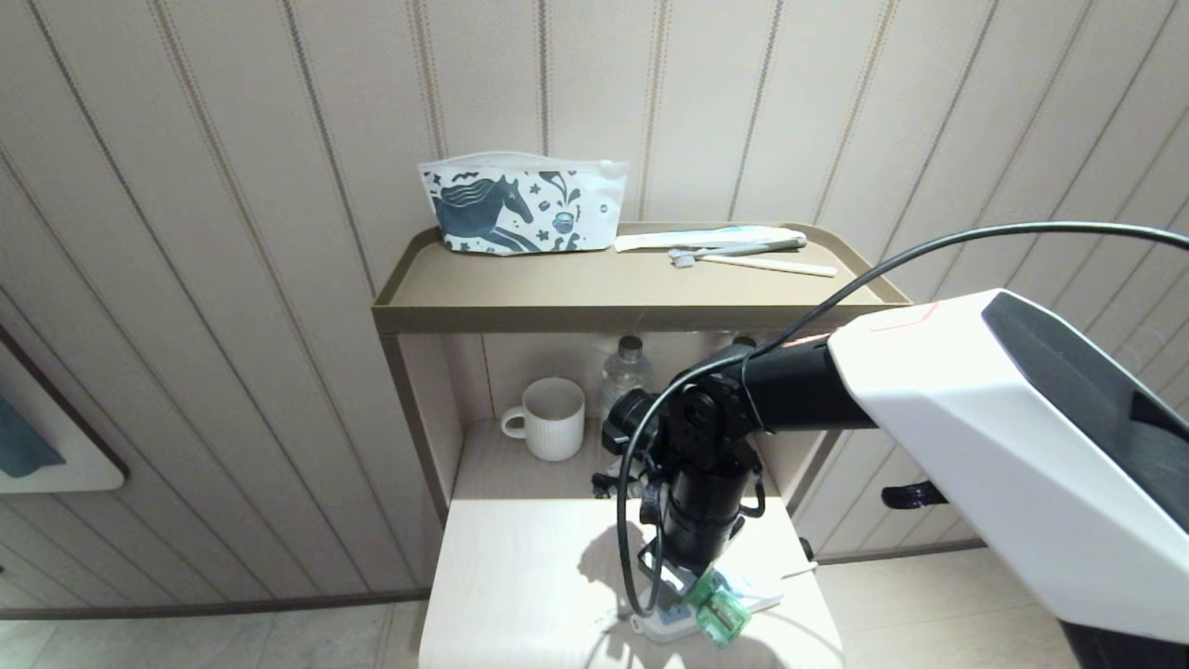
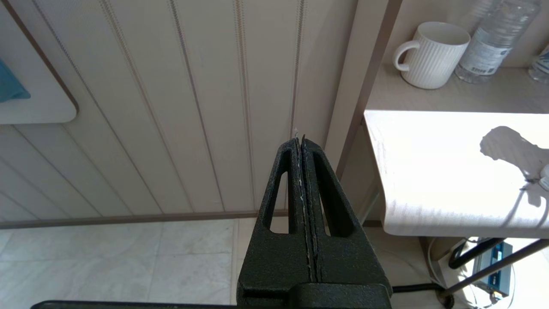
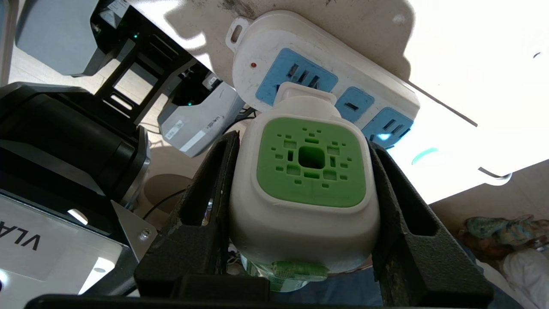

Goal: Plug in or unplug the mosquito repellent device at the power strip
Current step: Insert the plug into the socket

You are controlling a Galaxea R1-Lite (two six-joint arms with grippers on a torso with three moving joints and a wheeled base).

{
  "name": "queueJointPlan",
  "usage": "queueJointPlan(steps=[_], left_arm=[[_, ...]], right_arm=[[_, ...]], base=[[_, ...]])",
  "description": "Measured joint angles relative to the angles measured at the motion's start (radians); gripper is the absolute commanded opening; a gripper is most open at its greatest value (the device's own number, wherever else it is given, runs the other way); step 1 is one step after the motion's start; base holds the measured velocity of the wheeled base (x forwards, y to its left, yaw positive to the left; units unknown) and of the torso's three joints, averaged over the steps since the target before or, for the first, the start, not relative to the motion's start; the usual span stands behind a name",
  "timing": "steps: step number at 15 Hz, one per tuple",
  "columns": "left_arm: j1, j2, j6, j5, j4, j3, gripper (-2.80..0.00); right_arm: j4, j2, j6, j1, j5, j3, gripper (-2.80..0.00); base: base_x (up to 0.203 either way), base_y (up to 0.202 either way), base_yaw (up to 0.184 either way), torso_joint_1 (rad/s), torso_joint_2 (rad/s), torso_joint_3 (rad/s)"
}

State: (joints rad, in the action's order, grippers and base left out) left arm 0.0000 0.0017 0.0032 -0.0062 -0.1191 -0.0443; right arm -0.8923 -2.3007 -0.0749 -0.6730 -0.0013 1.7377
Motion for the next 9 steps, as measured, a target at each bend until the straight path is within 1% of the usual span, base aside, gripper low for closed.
queueJointPlan(steps=[9], left_arm=[[0.000,0.000,0.000,0.000,0.000,0.000,-2.80]], right_arm=[[-0.001,-0.021,0.007,-0.007,0.000,0.034,-2.80]], base=[[0.000,0.000,0.000,0.000,0.00,0.000]])
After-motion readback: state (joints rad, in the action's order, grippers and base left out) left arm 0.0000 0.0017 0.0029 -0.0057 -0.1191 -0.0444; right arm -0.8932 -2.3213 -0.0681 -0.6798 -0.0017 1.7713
